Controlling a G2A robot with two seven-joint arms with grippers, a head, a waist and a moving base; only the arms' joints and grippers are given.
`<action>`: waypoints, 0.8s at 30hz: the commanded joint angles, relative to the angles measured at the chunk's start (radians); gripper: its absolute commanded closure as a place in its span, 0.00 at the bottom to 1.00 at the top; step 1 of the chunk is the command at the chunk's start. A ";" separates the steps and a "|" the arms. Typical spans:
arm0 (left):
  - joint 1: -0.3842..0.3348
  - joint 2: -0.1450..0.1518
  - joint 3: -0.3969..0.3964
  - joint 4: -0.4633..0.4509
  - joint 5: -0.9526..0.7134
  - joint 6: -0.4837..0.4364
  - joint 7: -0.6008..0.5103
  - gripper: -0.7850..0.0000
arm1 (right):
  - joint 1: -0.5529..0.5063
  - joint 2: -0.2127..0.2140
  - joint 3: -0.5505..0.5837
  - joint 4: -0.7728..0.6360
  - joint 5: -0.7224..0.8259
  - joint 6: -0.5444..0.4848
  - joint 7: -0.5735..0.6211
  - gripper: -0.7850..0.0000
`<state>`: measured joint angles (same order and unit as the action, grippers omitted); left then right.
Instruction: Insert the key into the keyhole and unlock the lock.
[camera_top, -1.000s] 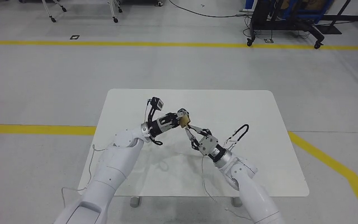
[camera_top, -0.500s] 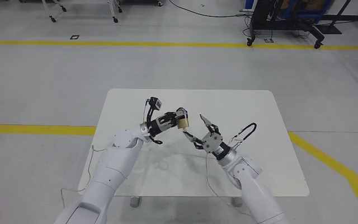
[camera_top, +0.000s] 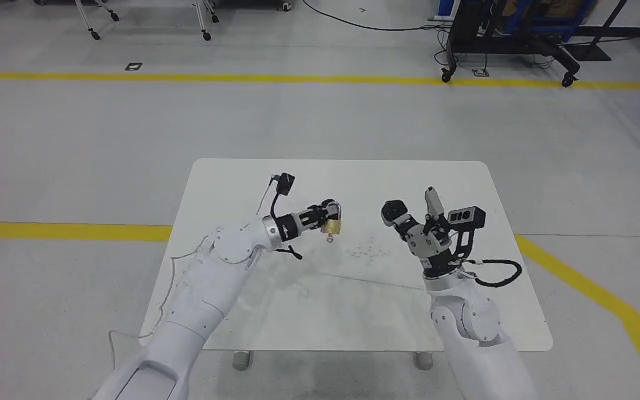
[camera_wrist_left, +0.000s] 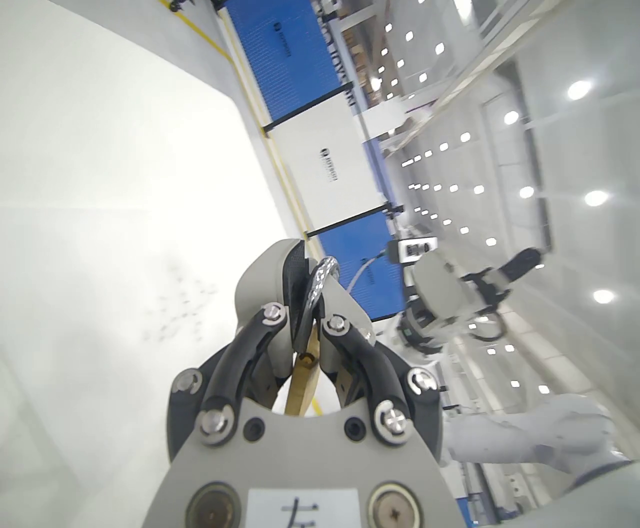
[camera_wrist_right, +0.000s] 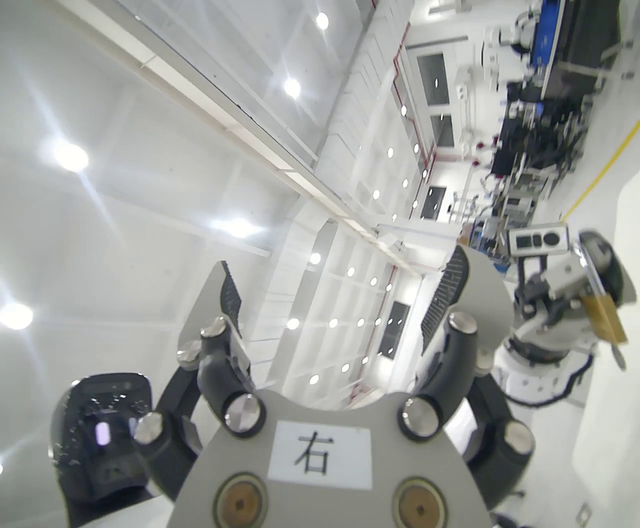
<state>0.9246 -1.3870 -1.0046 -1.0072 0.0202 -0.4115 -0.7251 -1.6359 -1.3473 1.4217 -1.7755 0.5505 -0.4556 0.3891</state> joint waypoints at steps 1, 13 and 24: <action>0.002 -0.001 0.028 -0.025 0.122 0.058 0.034 1.00 | -0.001 0.000 0.002 -0.002 -0.002 0.000 -0.003 0.00; -0.057 -0.031 0.121 0.050 0.181 0.227 0.020 1.00 | -0.001 0.000 0.002 -0.002 -0.002 0.000 -0.003 0.00; -0.089 -0.043 0.192 0.079 0.369 0.252 0.090 1.00 | -0.001 0.000 0.002 -0.002 -0.002 0.000 -0.003 0.00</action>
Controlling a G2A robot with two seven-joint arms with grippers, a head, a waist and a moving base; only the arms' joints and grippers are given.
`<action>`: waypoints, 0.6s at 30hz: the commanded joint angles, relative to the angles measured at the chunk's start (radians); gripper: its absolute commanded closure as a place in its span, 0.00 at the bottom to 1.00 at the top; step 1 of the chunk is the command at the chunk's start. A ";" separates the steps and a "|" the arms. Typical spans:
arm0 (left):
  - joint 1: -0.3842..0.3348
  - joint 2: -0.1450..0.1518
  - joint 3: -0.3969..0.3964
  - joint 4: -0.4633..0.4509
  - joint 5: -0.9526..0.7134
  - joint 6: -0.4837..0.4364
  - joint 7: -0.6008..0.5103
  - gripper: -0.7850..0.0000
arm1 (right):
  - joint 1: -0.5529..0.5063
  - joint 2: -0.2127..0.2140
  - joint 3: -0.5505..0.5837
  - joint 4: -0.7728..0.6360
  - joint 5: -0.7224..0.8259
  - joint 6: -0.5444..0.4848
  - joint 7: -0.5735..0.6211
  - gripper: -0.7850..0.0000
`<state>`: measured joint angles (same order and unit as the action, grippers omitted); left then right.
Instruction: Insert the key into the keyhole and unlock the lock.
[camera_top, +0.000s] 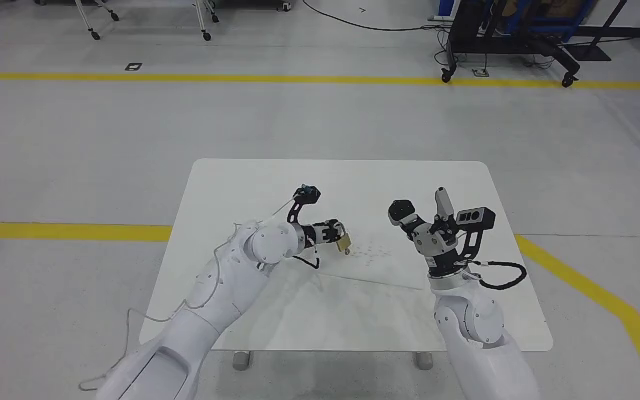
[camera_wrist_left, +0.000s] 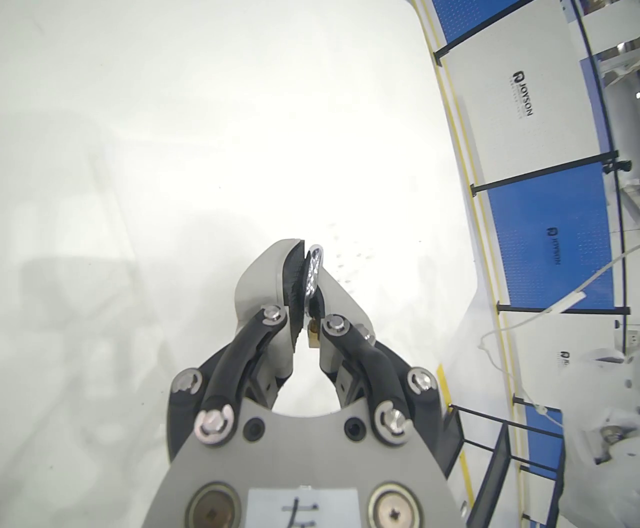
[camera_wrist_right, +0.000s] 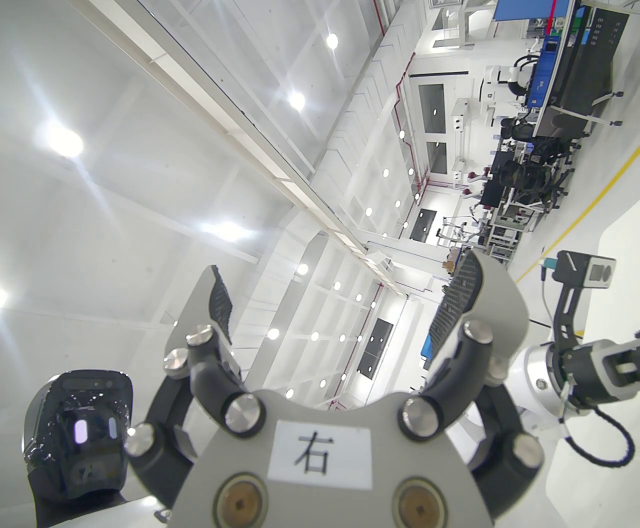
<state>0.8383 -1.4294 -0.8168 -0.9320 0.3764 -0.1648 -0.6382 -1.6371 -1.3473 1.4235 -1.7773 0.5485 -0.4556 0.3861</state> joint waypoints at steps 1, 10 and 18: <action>-0.004 -0.003 0.009 0.006 0.022 0.010 0.006 1.00 | 0.000 0.000 0.000 0.000 0.000 0.000 0.000 0.00; -0.011 -0.011 0.024 0.013 0.062 0.002 0.027 0.00 | 0.000 0.000 0.000 0.000 0.000 0.000 0.000 0.00; -0.004 -0.006 -0.011 0.000 0.028 -0.029 0.027 0.00 | 0.000 0.000 0.000 0.000 0.000 0.000 0.000 0.00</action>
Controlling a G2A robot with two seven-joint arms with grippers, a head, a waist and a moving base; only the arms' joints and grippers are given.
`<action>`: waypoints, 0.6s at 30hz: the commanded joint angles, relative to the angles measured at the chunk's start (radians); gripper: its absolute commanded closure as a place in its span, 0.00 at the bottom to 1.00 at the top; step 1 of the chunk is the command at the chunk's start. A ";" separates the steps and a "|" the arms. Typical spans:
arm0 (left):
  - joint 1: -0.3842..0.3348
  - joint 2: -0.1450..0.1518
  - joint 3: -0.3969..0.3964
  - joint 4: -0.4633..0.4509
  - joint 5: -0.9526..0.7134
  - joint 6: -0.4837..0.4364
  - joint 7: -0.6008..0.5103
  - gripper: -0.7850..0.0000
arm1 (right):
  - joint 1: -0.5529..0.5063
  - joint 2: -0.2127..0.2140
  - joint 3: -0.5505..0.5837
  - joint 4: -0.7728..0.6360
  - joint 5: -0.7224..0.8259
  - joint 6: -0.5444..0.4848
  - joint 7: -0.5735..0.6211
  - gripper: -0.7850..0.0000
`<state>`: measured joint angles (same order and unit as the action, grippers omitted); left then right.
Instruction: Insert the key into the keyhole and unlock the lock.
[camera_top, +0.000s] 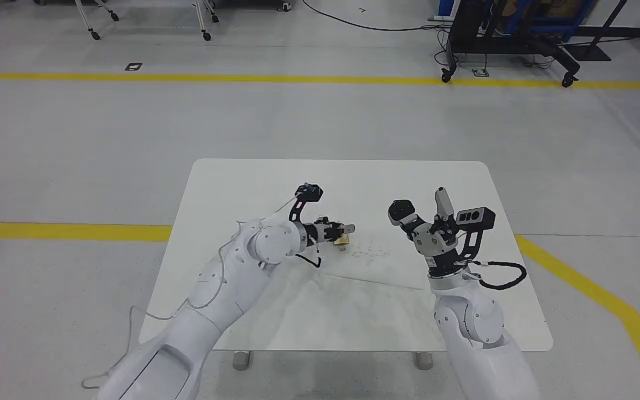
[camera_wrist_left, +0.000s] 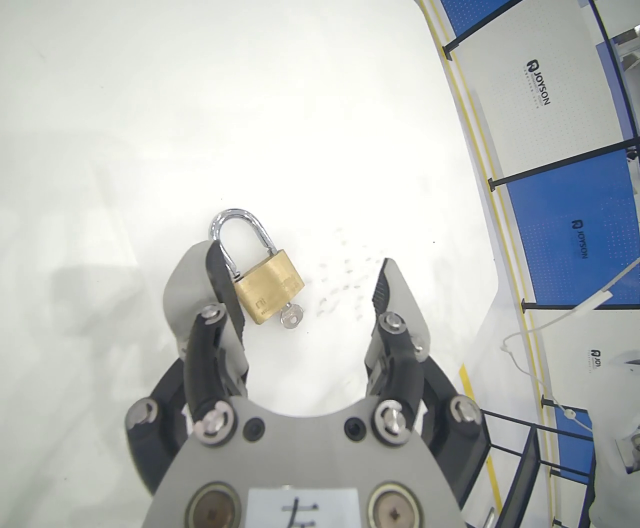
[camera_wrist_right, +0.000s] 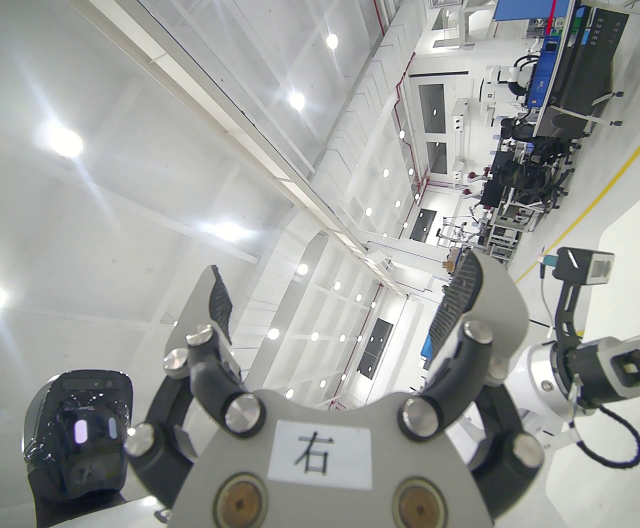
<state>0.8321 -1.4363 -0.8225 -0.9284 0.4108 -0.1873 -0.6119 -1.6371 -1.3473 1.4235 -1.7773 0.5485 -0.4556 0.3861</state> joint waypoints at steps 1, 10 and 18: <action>0.005 0.003 -0.011 -0.011 -0.006 -0.012 0.007 0.00 | 0.000 0.000 0.000 0.000 0.000 0.000 0.000 0.00; 0.072 0.048 -0.086 -0.186 0.180 -0.152 0.163 0.00 | 0.017 -0.004 0.011 0.030 0.070 -0.058 -0.008 0.00; 0.260 0.122 -0.283 -0.504 0.522 -0.075 0.392 0.00 | 0.083 0.005 0.186 0.026 -0.058 -0.160 -0.153 0.00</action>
<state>1.0592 -1.3217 -1.0770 -1.3874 0.8887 -0.2815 -0.2505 -1.5585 -1.3426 1.5869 -1.7394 0.4911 -0.6051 0.2512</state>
